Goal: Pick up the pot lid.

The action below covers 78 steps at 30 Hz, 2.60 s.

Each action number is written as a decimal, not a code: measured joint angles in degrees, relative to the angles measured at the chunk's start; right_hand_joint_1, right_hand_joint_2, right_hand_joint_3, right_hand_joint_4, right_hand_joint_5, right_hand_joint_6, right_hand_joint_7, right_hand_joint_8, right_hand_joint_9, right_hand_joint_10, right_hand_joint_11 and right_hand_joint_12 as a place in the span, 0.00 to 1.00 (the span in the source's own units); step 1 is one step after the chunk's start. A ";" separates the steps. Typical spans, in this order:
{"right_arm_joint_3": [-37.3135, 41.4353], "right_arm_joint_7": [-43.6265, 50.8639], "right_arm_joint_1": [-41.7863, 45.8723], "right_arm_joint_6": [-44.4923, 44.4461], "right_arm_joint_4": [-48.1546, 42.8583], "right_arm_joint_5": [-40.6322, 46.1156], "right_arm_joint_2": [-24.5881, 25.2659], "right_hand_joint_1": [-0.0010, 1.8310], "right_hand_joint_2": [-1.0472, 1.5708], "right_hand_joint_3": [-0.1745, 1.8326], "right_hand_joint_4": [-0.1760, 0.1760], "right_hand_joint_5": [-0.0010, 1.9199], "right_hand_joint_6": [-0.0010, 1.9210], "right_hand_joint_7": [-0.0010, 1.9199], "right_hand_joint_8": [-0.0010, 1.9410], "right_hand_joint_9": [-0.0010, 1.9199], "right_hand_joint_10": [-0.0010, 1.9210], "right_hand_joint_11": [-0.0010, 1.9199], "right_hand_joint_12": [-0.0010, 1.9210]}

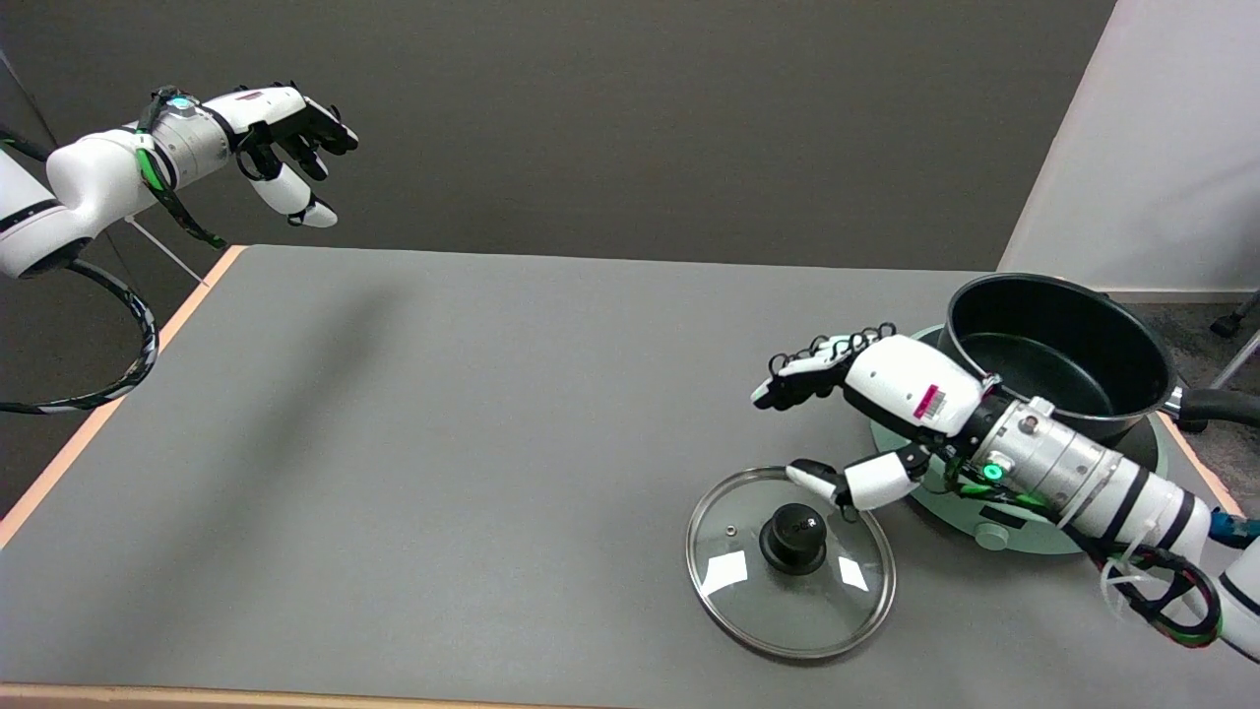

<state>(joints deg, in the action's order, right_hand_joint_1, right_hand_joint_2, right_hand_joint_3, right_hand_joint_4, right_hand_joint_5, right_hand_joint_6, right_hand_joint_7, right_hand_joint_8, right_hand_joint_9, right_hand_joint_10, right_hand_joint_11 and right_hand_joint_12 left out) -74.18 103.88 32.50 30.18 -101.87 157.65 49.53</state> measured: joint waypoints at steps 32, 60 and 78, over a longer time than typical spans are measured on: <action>-2.99 5.08 7.20 -3.30 -3.18 -0.45 0.92 0.42 0.57 0.54 0.44 0.23 0.09 0.25 0.11 0.23 0.21 0.18 0.47; -0.75 6.57 10.05 -2.24 -4.55 -6.65 -1.10 0.51 0.59 0.59 0.55 0.28 0.13 0.30 0.12 0.29 0.22 0.20 0.48; -2.40 8.04 7.32 -5.25 -4.41 -11.63 -3.69 0.49 0.60 0.59 0.66 0.30 0.15 0.32 0.11 0.30 0.24 0.20 0.48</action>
<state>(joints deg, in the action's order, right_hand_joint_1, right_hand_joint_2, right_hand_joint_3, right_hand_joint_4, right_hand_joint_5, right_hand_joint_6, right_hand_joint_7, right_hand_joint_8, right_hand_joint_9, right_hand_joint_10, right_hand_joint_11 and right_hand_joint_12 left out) -76.58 111.93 39.83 24.93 -106.28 146.03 45.84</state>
